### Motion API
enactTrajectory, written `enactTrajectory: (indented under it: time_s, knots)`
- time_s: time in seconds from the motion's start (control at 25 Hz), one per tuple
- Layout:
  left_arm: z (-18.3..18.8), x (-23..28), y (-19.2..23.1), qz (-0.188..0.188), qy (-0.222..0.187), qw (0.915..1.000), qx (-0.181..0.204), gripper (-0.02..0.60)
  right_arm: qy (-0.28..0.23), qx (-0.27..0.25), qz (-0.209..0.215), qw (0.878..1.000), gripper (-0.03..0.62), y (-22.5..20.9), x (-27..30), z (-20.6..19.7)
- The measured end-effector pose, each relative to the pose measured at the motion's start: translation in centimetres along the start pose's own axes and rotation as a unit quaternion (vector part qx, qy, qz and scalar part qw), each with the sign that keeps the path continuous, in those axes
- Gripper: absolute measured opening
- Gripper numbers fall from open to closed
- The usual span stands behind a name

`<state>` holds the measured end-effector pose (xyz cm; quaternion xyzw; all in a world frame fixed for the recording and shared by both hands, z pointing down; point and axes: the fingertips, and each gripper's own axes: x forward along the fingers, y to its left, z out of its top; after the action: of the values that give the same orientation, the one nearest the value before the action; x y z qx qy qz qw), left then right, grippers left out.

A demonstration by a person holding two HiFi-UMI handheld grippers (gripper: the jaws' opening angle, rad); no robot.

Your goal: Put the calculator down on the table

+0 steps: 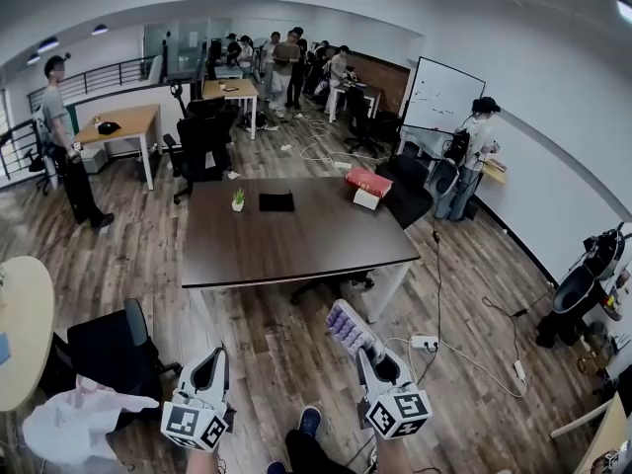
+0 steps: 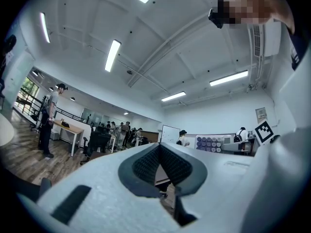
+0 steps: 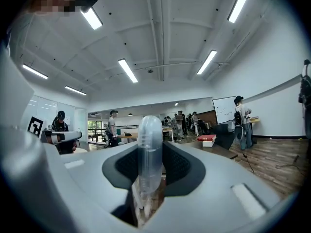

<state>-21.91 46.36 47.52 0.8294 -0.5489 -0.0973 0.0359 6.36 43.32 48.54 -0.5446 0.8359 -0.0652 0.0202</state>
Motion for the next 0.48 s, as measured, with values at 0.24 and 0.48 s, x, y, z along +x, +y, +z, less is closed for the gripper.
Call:
enactTrajectory:
  time_s: [0.24, 0.48]
  knots:
    - [-0.3, 4.2, 1.1, 0.001, 0.007, 0.9999, 0.011, -0.005, 0.002, 0.002, -0.002, 1.000, 0.117, -2.6, 3.9, 0.0]
    - [-1.1, 10.0, 2.5, 0.003, 0.009, 0.9998, 0.020, -0.005, 0.001, 0.003, -0.008, 1.000, 0.118, -6.3, 8.6, 0.0]
